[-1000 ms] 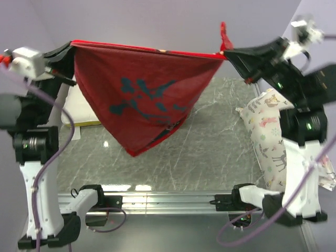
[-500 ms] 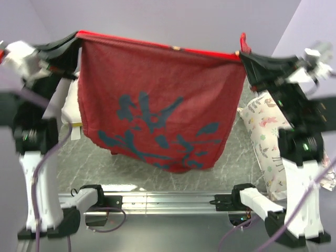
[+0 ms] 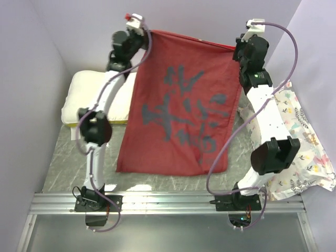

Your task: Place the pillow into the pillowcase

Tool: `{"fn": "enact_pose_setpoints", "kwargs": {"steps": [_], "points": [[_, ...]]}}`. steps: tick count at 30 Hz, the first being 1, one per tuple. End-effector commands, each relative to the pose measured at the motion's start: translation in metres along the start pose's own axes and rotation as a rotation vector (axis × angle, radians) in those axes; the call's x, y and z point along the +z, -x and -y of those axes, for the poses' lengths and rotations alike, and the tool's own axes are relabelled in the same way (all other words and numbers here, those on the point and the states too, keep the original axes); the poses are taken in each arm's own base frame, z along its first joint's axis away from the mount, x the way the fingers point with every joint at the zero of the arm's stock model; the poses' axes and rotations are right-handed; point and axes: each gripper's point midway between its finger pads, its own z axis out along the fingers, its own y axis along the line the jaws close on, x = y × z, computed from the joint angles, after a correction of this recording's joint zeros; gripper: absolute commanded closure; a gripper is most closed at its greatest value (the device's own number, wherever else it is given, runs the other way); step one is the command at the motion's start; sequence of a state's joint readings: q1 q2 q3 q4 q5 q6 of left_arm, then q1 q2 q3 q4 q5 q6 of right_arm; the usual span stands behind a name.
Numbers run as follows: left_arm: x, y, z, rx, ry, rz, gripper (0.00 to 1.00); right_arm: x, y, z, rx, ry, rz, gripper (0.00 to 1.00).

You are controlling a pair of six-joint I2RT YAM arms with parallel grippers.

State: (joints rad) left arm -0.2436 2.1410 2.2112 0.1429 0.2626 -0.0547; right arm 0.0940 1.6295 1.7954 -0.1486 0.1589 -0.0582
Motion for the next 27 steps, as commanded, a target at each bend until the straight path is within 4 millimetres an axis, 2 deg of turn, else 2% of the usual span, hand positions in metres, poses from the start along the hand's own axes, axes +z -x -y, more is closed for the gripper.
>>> {"fn": "enact_pose_setpoints", "kwargs": {"steps": [1, 2, 3, 4, 5, 6, 7, 8, 9, 10, 11, 12, 13, 14, 15, 16, 17, 19, 20, 21, 22, 23, 25, 26, 27], "points": [[0.003, 0.122, -0.052, 0.061, 0.257, 0.385, 1.00, -0.049, 0.094, 0.130, -0.014, -0.499, 0.215, 1.00], [0.016, 0.105, -0.048, 0.083, 0.248, 0.410, 1.00, -0.054, 0.095, 0.142, -0.015, -0.552, 0.232, 1.00], [0.021, 0.093, -0.042, 0.172, 0.246, 0.407, 1.00, -0.055, 0.095, 0.144, -0.028, -0.557, 0.228, 1.00], [0.028, 0.083, -0.018, 0.211, 0.206, 0.406, 0.96, -0.053, 0.091, 0.143, -0.076, -0.544, 0.195, 0.94], [0.030, 0.074, -0.007, 0.258, 0.196, 0.396, 0.63, -0.049, 0.082, 0.139, -0.118, -0.526, 0.144, 0.80], [0.035, 0.042, -0.005, 0.336, 0.206, 0.322, 0.38, -0.038, 0.059, 0.135, -0.195, -0.508, 0.033, 0.46], [0.038, 0.029, 0.002, 0.343, 0.203, 0.278, 0.13, -0.032, 0.042, 0.130, -0.247, -0.475, -0.039, 0.20], [0.037, 0.020, 0.001, 0.338, 0.196, 0.224, 0.01, -0.034, 0.021, 0.131, -0.295, -0.472, -0.150, 0.11], [0.033, 0.014, -0.006, 0.298, 0.225, 0.172, 0.01, -0.023, -0.004, 0.123, -0.332, -0.411, -0.237, 0.07], [0.020, 0.016, -0.017, 0.270, 0.233, 0.089, 0.01, -0.024, -0.020, 0.118, -0.358, -0.363, -0.303, 0.06], [0.010, -0.003, -0.024, 0.238, 0.229, 0.010, 0.01, -0.028, -0.032, 0.113, -0.366, -0.339, -0.352, 0.06], [-0.001, -0.005, -0.021, 0.171, 0.183, -0.024, 0.01, -0.035, -0.057, 0.089, -0.364, -0.173, -0.436, 0.06], [-0.021, -0.022, -0.037, 0.135, 0.175, -0.130, 0.01, -0.041, -0.071, 0.073, -0.351, -0.074, -0.475, 0.06], [-0.047, -0.016, -0.035, 0.104, 0.156, -0.176, 0.01, -0.050, -0.098, 0.047, -0.347, 0.038, -0.538, 0.06], [-0.064, -0.023, -0.033, 0.069, 0.128, -0.236, 0.01, -0.070, -0.110, 0.029, -0.375, 0.155, -0.584, 0.07], [-0.083, -0.030, -0.037, 0.042, 0.097, -0.291, 0.01, -0.086, -0.126, -0.021, -0.382, 0.355, -0.603, 0.08], [-0.118, -0.052, -0.028, -0.007, 0.074, -0.412, 0.01, -0.098, -0.155, -0.036, -0.399, 0.400, -0.655, 0.08], [-0.157, -0.074, -0.023, -0.042, 0.039, -0.508, 0.01, -0.117, -0.186, -0.069, -0.483, 0.513, -0.695, 0.08], [-0.191, -0.098, -0.012, -0.075, 0.031, -0.591, 0.02, -0.131, -0.211, -0.096, -0.524, 0.578, -0.722, 0.08], [-0.207, -0.108, -0.008, -0.073, 0.019, -0.620, 0.02, -0.127, -0.219, -0.112, -0.535, 0.613, -0.704, 0.08], [-0.224, -0.102, -0.005, -0.055, 0.031, -0.619, 0.02, -0.130, -0.229, -0.126, -0.538, 0.655, -0.710, 0.08], [-0.243, -0.130, -0.002, -0.070, 0.042, -0.675, 0.01, -0.127, -0.246, -0.147, -0.549, 0.688, -0.725, 0.08], [-0.256, -0.137, -0.004, -0.049, 0.067, -0.690, 0.01, -0.119, -0.263, -0.163, -0.572, 0.707, -0.759, 0.08], [-0.263, -0.148, -0.012, -0.025, 0.106, -0.725, 0.01, -0.106, -0.279, -0.173, -0.594, 0.698, -0.779, 0.08], [-0.266, -0.154, -0.016, -0.013, 0.120, -0.752, 0.01, -0.098, -0.286, -0.177, -0.618, 0.696, -0.777, 0.08]]}}
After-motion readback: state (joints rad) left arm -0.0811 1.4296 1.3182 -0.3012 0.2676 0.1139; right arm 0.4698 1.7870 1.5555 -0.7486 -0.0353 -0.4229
